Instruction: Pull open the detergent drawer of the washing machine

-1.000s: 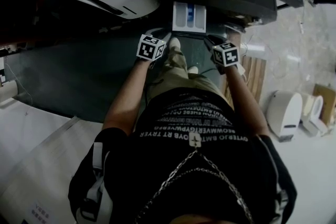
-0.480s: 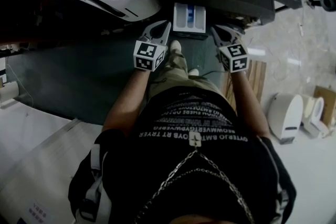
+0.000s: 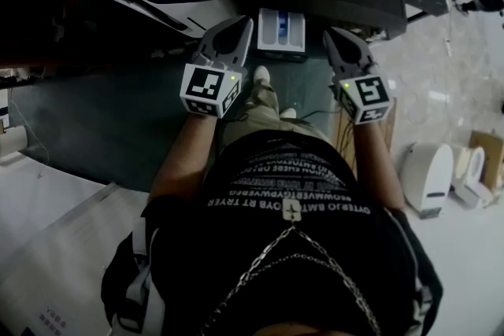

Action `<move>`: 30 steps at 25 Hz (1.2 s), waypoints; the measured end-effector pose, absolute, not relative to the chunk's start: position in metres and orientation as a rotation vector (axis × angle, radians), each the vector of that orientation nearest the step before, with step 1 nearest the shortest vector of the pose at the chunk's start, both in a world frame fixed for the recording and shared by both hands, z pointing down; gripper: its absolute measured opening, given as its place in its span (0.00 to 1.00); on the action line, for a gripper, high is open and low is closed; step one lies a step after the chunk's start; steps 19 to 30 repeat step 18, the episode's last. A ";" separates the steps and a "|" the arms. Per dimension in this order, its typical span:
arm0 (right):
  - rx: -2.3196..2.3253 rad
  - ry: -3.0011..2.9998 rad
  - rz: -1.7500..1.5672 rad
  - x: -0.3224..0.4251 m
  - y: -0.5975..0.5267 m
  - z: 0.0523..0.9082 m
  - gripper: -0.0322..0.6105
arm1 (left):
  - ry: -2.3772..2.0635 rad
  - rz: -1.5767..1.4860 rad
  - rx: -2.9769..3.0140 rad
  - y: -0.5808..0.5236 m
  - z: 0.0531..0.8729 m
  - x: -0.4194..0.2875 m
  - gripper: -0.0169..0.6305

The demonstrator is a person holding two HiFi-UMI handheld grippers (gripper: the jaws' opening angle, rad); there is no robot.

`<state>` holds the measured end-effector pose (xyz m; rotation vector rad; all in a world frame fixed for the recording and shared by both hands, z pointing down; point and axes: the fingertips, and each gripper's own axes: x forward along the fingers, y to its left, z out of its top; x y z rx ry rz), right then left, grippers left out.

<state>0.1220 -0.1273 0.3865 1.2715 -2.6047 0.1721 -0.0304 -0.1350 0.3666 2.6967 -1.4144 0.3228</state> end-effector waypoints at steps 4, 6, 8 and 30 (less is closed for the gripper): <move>1.288 -2.610 0.064 0.127 -0.126 0.361 0.05 | -1.429 0.277 2.720 -0.129 0.338 -0.030 0.03; 1.289 -2.621 0.040 0.126 -0.125 0.349 0.05 | -1.427 0.269 2.737 -0.126 0.326 -0.028 0.03; 1.282 -2.649 0.020 0.124 -0.124 0.340 0.05 | -1.431 0.271 2.758 -0.124 0.317 -0.027 0.03; 1.292 -2.662 0.040 0.119 -0.134 0.321 0.05 | -1.435 0.274 2.770 -0.135 0.300 -0.033 0.03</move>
